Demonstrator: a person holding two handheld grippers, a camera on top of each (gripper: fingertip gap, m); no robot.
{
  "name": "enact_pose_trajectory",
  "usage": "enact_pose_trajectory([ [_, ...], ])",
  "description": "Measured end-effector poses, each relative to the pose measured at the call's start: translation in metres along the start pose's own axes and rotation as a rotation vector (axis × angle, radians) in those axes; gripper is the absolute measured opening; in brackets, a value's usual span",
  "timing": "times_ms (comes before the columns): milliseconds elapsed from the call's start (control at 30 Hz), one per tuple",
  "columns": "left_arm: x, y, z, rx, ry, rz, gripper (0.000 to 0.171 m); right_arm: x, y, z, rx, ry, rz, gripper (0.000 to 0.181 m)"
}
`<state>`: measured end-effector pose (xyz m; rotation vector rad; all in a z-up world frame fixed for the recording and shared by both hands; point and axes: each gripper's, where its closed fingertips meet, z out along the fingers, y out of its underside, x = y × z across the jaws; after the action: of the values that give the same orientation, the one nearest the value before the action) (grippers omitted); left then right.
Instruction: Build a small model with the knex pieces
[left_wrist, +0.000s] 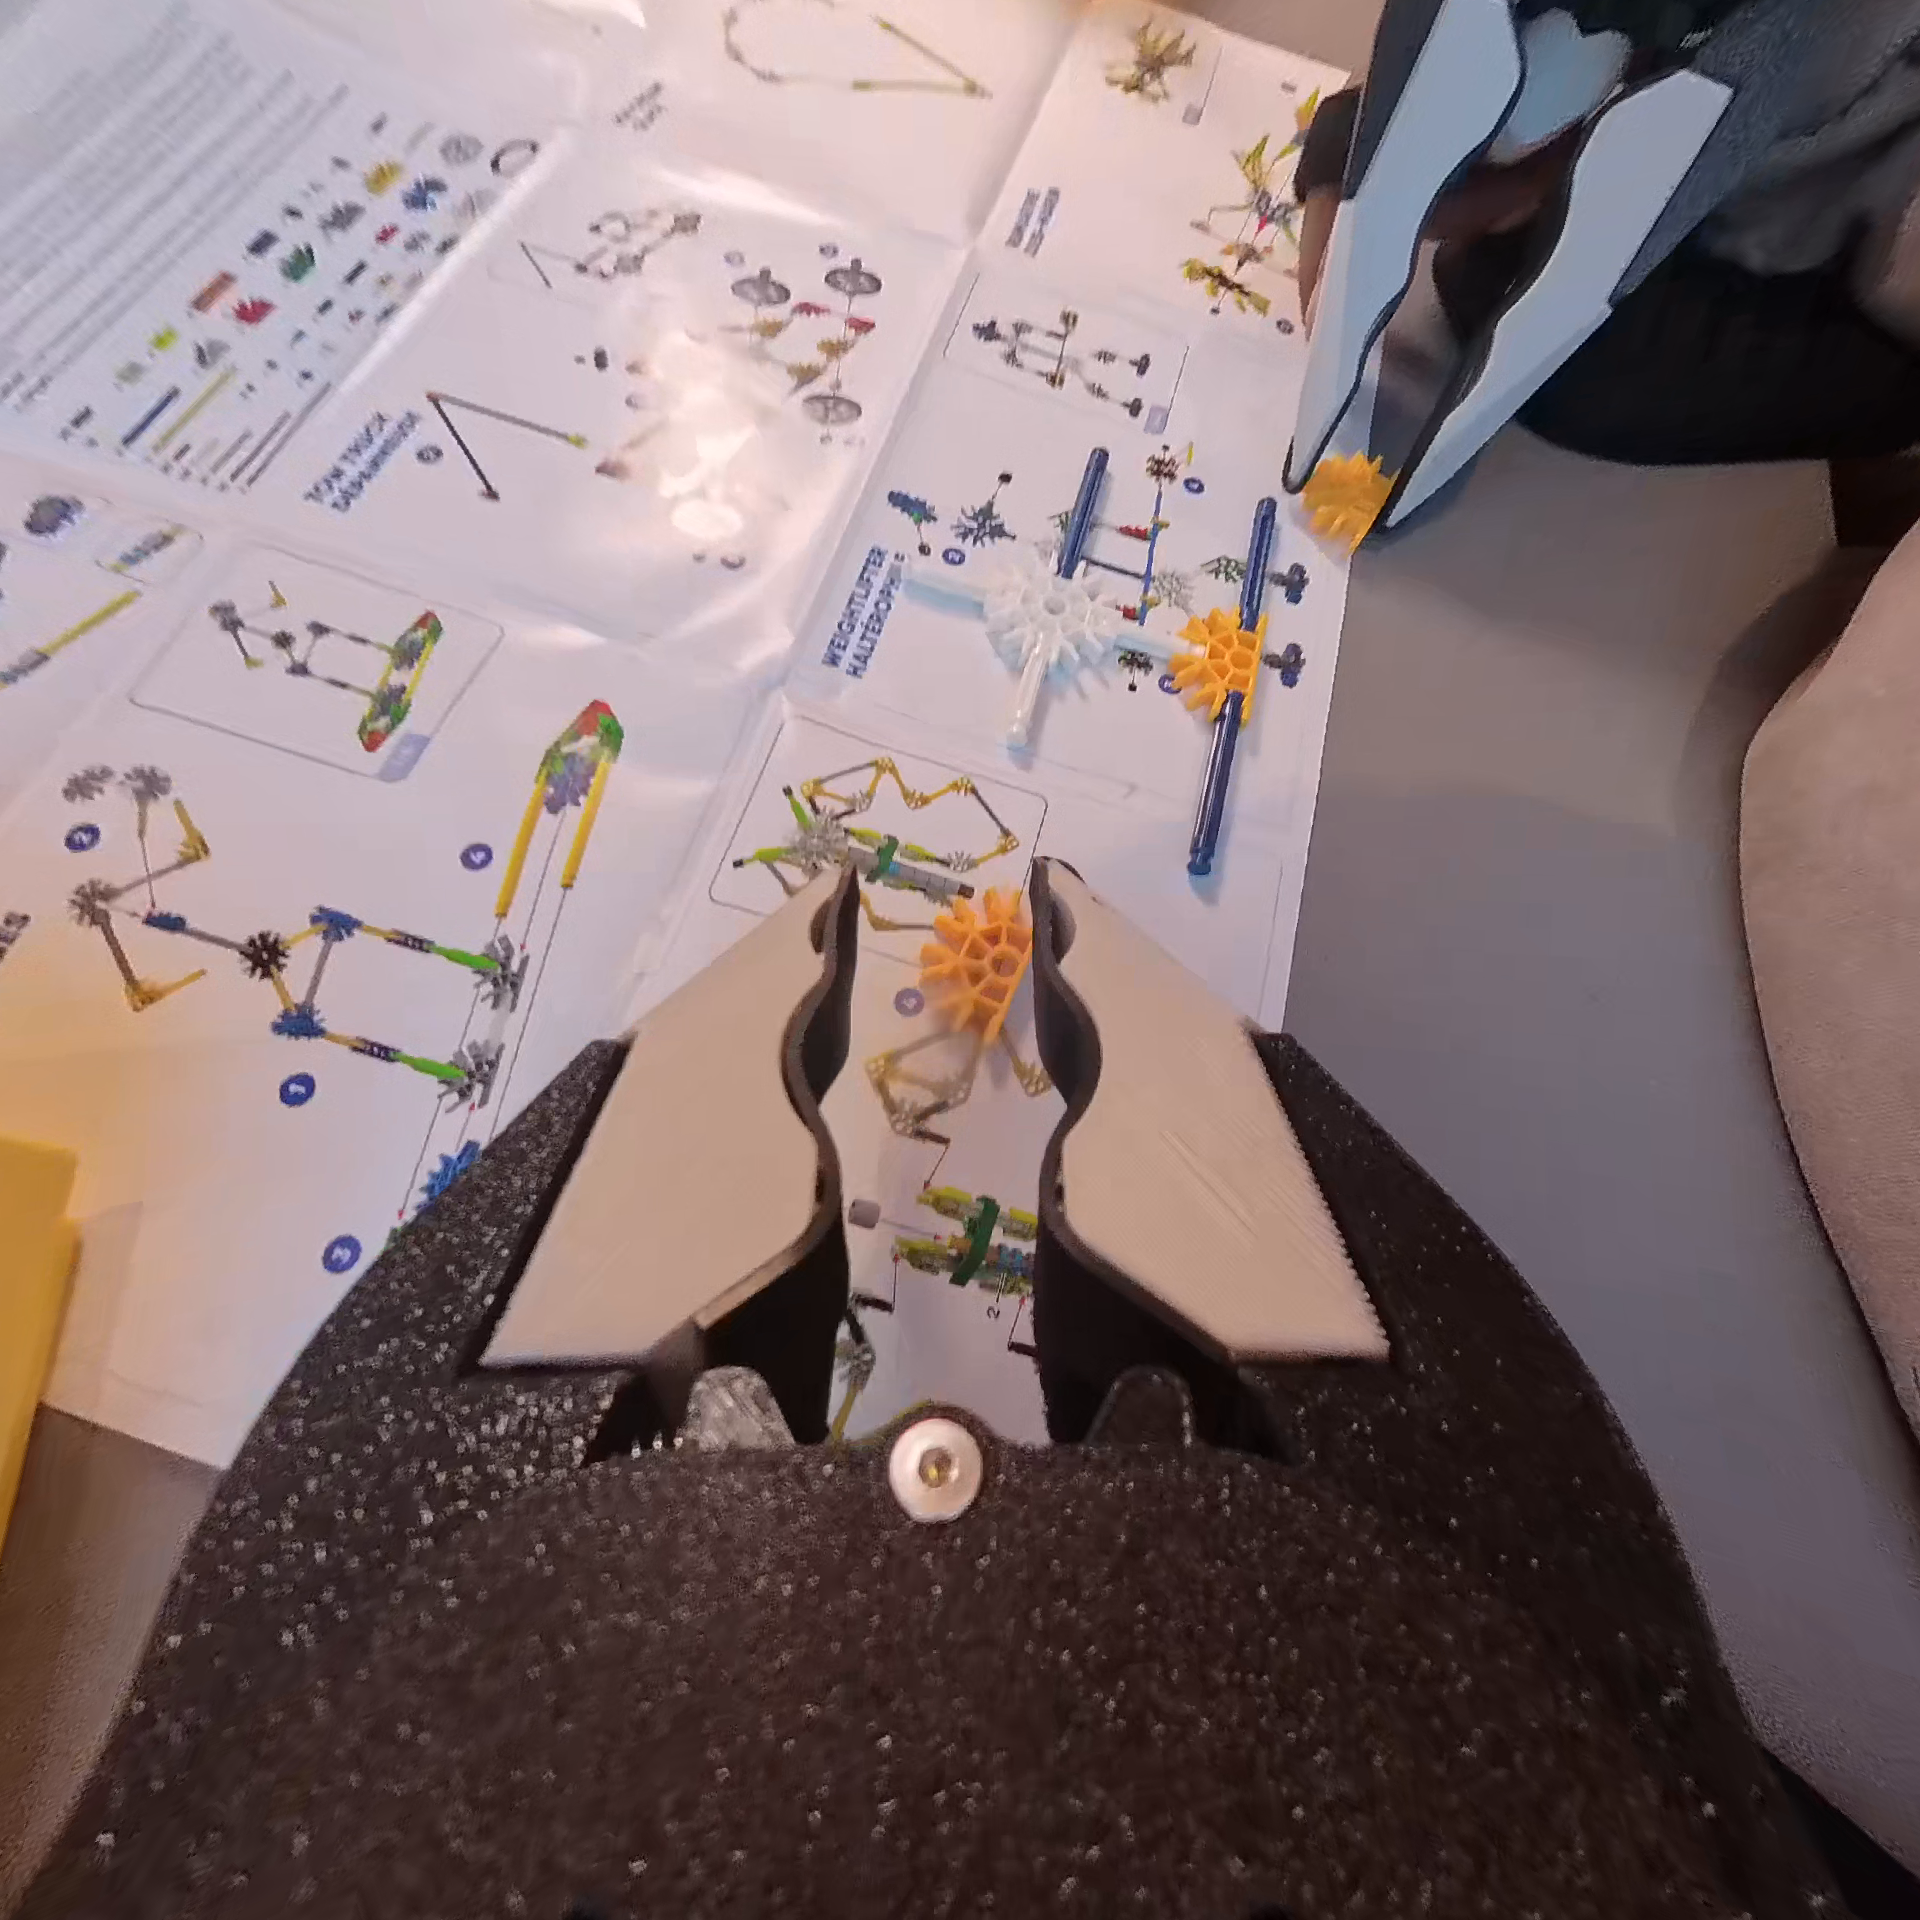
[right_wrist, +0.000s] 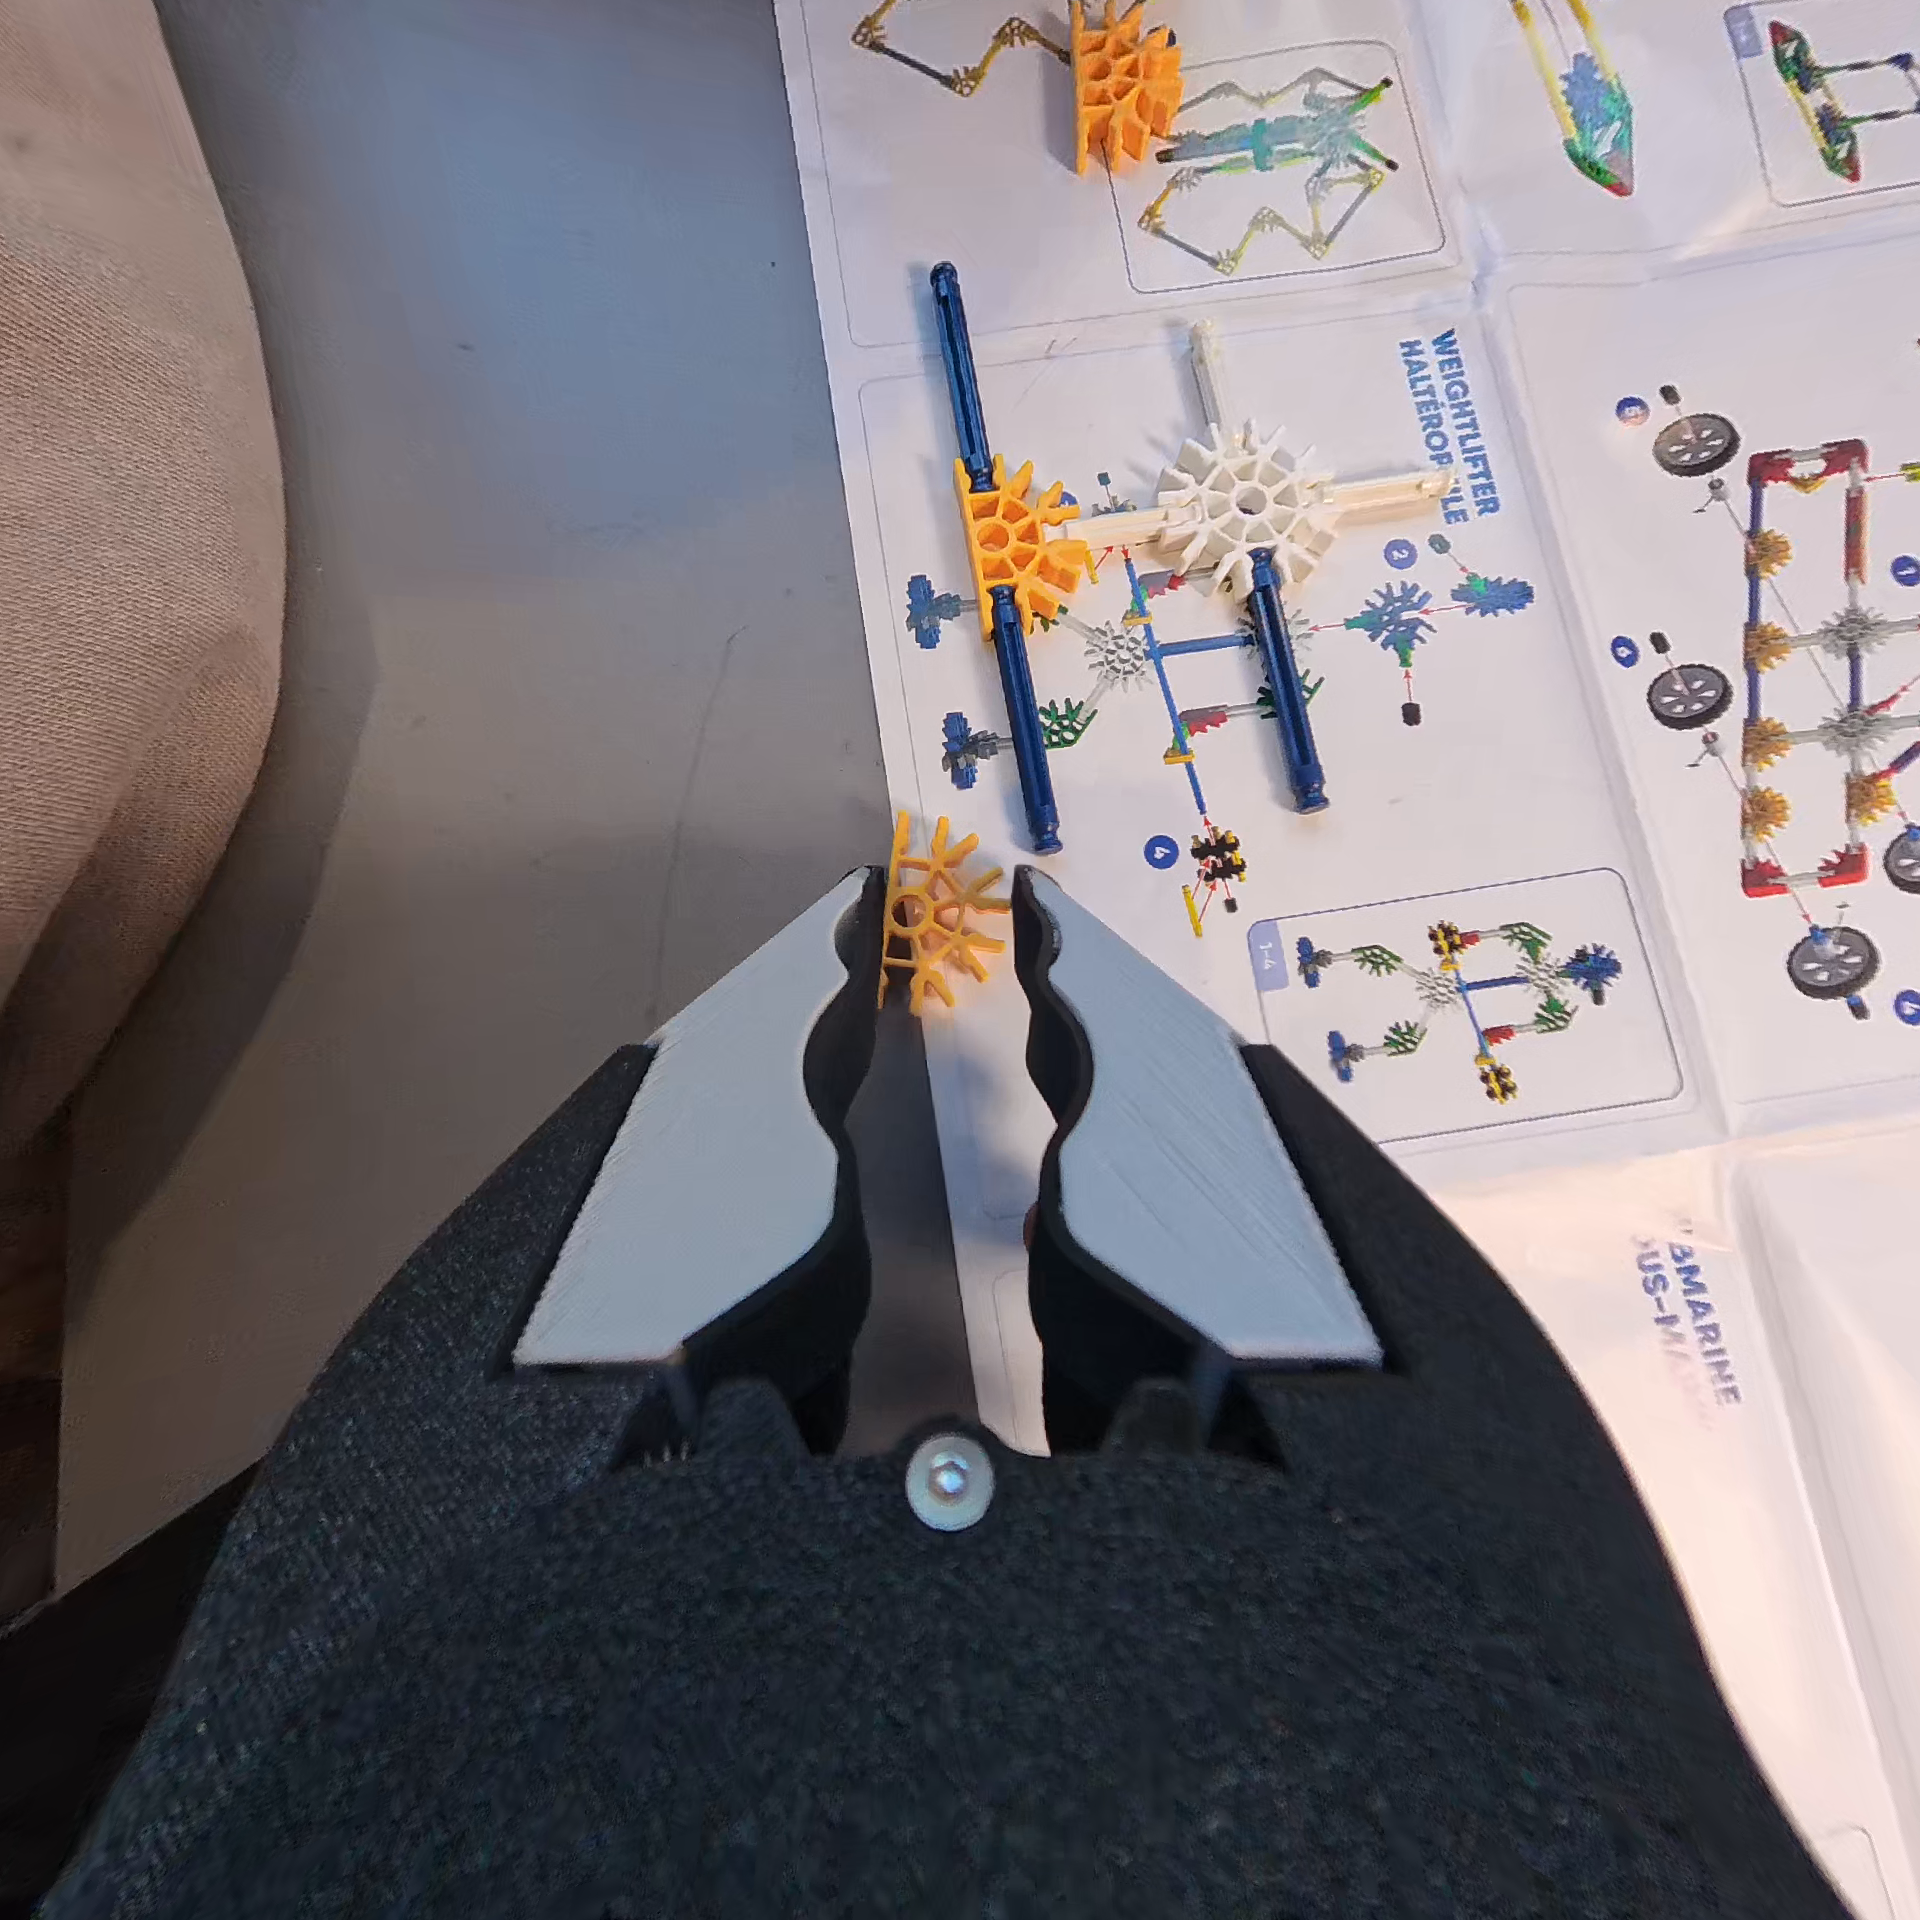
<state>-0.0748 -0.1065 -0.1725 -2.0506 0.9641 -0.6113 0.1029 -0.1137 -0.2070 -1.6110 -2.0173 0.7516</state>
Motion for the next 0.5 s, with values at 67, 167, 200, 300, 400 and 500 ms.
enact_pose_trajectory([
  [67, 0.011, -0.011, 0.005, 0.039, 0.018, 0.041, 0.028, 0.003, -0.006, -0.004, 0.041, 0.009, 0.001, 0.024],
  [167, 0.043, -0.030, 0.023, 0.102, 0.101, 0.093, 0.023, 0.011, -0.024, -0.012, 0.139, 0.042, -0.024, 0.024],
  [200, 0.053, -0.035, 0.031, 0.108, 0.121, 0.102, 0.022, 0.013, -0.030, -0.014, 0.167, 0.046, -0.039, 0.023],
  [300, 0.072, -0.046, 0.061, 0.106, 0.133, 0.090, 0.018, 0.014, -0.047, -0.018, 0.217, 0.034, -0.095, 0.023],
  [400, 0.085, -0.054, 0.078, 0.093, 0.153, 0.106, 0.018, 0.015, -0.052, -0.014, 0.192, 0.029, -0.154, 0.024],
  [500, 0.093, -0.058, 0.082, 0.094, 0.162, 0.124, 0.009, 0.012, -0.054, -0.010, 0.202, 0.016, -0.169, 0.024],
])
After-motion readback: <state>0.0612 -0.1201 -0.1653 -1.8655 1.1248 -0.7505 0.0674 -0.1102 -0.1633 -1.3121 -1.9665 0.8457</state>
